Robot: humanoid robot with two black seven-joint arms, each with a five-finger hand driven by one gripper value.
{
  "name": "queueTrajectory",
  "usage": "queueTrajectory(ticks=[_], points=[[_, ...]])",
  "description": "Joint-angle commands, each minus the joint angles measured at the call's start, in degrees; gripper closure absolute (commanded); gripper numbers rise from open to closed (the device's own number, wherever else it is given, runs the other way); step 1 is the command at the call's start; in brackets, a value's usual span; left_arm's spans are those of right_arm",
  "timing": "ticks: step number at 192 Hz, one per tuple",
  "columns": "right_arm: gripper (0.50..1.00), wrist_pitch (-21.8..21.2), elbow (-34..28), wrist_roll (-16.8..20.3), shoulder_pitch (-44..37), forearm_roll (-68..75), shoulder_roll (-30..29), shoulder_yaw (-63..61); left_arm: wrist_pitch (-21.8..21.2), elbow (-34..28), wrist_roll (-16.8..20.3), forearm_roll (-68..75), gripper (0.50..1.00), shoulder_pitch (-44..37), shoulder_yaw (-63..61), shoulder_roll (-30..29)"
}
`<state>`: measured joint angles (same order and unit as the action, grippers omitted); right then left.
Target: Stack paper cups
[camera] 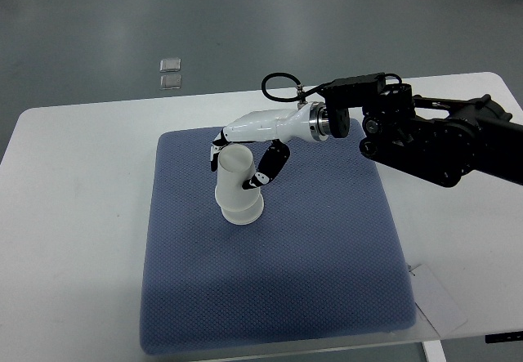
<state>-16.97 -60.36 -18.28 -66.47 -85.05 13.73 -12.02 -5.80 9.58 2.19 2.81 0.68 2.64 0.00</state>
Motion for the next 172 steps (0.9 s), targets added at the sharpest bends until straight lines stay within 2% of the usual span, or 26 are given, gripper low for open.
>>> queueTrajectory(ticks=[1, 97, 117, 172], points=[[0.595, 0.0, 0.33, 0.0, 0.37, -0.03, -0.01, -0.02, 0.0, 0.0, -0.08, 0.0, 0.5, 0.03, 0.0, 0.0], [0.589, -0.52, 0.16, 0.0, -0.33, 0.15, 0.69, -0.2, 0.0, 0.0, 0.01, 0.0, 0.5, 0.03, 0.0, 0.0], [0.589, -0.96, -0.11, 0.0, -2.53, 0.32, 1.39, -0.81, 0.0, 0.0, 0.01, 0.0, 0.5, 0.03, 0.0, 0.0], [0.589, -6.06, -0.11, 0.0, -3.32, 1.2, 4.82, -5.82, 0.0, 0.0, 0.01, 0.0, 0.5, -0.06, 0.0, 0.0]])
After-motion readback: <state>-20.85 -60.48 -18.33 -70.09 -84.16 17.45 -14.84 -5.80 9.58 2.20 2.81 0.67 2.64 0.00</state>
